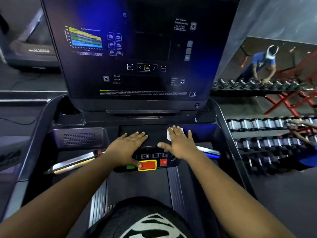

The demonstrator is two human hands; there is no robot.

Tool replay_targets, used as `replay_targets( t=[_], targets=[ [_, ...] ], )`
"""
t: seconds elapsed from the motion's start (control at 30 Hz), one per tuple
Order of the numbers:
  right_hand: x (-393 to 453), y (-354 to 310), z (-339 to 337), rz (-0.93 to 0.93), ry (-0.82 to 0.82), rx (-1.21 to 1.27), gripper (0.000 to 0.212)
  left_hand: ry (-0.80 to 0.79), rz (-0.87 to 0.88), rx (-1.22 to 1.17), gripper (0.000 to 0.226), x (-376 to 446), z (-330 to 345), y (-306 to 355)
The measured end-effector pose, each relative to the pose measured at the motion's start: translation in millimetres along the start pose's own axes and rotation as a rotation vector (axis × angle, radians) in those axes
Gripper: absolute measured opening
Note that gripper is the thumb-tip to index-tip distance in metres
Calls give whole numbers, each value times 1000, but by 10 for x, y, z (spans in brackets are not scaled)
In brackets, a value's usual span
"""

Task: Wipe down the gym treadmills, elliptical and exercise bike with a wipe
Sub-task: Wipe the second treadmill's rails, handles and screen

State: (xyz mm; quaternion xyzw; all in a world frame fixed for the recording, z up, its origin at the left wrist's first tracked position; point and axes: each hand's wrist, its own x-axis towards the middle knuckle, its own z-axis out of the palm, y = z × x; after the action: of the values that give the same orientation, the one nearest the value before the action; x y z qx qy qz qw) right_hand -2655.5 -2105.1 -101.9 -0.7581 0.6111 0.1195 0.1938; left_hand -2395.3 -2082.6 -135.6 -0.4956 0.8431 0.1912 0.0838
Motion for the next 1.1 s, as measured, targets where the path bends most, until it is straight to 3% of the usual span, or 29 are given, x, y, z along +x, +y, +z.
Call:
replay_targets(
  t=[0.1,0.3,0.6,0.73,0.93,1.1],
  targets=[
    [154,-12,-60,27,-18,-27,137,-15,-20,-5,129,3,-29,25],
    [-105,25,331,-62,195,-118,138,-29,-24,6,128,26,-41,39],
    [248,-399,-55,21,-126,-111,142,68,39,66,117,-109,9,0],
    [181,-482,-13,-104,-155,-76,128,241,45,69,97,-310,120,-188],
    [298,-748,-42,87,-178,-57,118,322,10,-68,98,-519,250,-520],
    [311,-1314,118,-191,-164,-28,107,354,-3,-117,101,-508,257,-472]
  ],
)
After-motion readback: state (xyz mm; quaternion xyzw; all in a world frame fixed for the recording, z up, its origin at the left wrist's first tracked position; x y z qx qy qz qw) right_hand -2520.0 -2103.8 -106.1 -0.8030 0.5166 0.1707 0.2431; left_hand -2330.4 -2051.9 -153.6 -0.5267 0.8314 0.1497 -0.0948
